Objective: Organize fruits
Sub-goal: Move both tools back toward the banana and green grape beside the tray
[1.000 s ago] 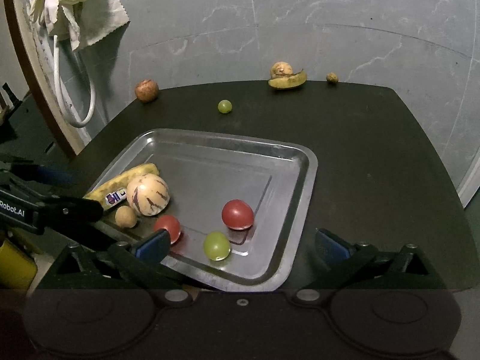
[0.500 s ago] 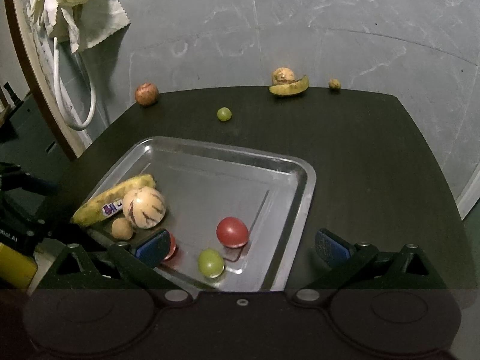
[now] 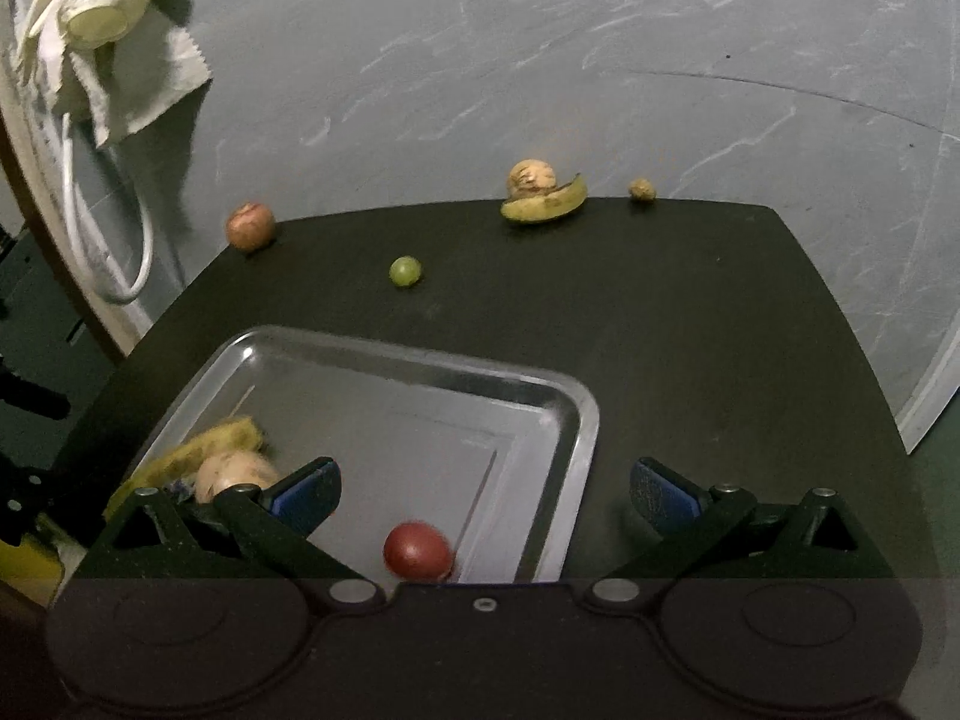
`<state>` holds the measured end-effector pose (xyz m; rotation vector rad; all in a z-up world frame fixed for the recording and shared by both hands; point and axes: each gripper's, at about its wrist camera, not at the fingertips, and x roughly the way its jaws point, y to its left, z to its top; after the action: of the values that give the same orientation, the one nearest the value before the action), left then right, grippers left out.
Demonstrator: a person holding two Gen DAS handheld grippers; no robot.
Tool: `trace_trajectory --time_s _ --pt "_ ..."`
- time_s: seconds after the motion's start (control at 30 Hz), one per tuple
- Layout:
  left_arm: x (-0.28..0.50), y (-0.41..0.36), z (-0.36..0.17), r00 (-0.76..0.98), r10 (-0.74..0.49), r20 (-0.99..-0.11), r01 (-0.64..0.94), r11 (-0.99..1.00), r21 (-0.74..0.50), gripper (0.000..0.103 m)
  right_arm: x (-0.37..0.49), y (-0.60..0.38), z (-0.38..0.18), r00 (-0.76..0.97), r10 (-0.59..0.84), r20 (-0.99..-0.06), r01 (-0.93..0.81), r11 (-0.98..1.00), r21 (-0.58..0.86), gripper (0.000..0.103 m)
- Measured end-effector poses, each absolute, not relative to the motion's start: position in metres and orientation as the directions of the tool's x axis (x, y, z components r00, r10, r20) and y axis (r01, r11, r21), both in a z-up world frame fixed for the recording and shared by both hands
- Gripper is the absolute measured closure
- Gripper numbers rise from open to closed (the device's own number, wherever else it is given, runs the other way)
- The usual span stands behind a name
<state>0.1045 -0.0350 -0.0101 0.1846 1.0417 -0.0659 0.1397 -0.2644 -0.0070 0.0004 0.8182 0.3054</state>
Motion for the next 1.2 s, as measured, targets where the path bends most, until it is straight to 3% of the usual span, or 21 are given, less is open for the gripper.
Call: trace_trajectory --time_s 0.53,1.2 --pt "0.185 -0.014 0.009 0.541 0.033 -0.841 0.151 0.979 0.136 0.001 0.194 -0.263 -0.011 0.664 0.177 -0.727 -0.166 0.982 0.087 0.001" --pt "0.293 -0.016 -0.028 0.538 -0.093 -0.838 0.172 0.985 0.001 0.001 0.287 -0.249 -0.019 0.639 0.125 -0.759 -0.111 0.991 0.070 0.001"
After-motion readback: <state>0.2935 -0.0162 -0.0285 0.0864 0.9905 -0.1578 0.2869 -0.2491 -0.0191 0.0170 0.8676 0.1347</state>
